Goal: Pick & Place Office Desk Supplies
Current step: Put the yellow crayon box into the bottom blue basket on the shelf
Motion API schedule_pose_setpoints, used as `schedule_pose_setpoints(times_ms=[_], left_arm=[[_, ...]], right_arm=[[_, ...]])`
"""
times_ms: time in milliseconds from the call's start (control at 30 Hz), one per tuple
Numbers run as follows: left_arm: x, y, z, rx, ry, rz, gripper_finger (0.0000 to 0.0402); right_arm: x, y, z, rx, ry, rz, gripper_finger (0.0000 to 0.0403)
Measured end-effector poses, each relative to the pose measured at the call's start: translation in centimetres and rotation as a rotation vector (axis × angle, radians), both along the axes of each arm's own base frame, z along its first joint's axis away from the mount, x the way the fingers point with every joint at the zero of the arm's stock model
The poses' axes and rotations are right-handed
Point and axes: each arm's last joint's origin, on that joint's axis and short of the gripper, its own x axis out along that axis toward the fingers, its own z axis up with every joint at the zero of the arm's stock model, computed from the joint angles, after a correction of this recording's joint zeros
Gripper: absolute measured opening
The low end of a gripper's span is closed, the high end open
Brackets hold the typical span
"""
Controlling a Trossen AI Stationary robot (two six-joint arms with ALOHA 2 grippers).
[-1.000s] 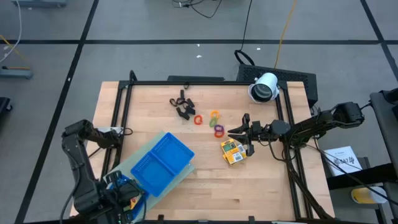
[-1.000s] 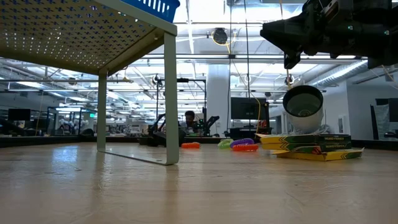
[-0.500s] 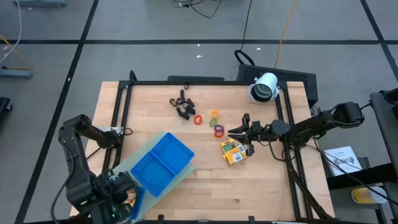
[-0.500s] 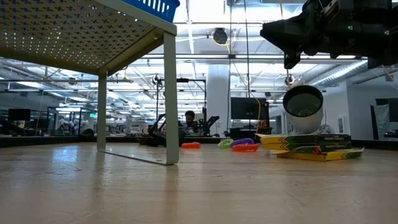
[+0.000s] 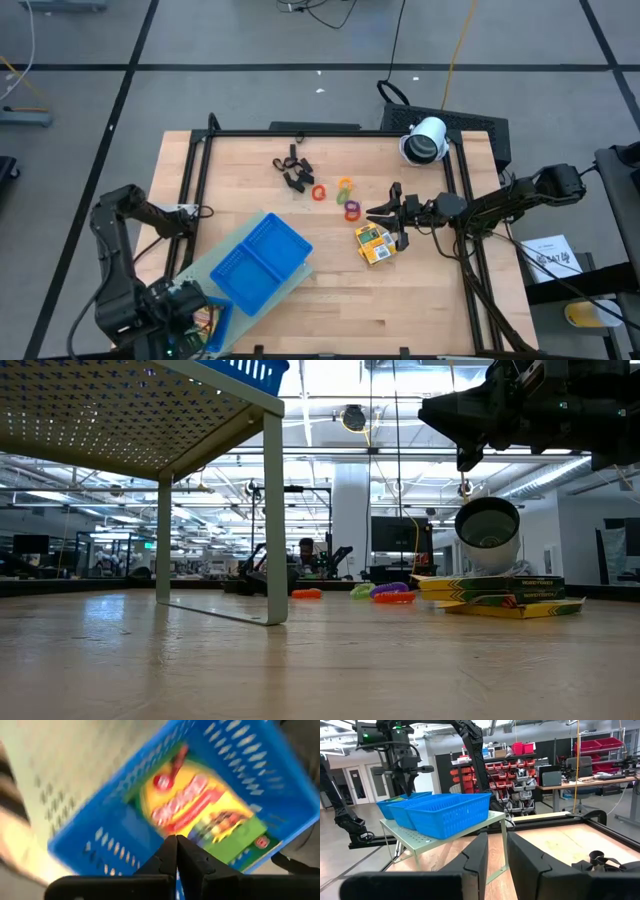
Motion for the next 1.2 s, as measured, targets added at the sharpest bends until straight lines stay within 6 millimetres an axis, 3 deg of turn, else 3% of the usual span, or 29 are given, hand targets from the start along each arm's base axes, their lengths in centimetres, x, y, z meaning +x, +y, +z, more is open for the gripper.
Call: schedule_pose_setpoints(times_ms=[133,267,633,1200], left_arm=[[-0.6,-0.3,0.0,-0.019,0.042,0.063,0.0005],[-1.1,-0.5,0.0,0.010,-0.023,0.074,0.0012],[-2.0,-0.3,-3.8,0.109,0.148,0.099,0.0014],[-1.3,0.0,-3.9,0.149,0.058,-0.055,0.0008]], right_arm=[[0.0,0.0,0.0,-0.003,0.000,0.000,0.0059],[0.0,0.0,0.0,-0.003,0.000,-0.001,0.0059],[0.0,0.0,0.0,-0.003,0.000,-0.001,0.0059],[0.0,0.0,0.0,-0.003,0.000,-0.001,0.0059]])
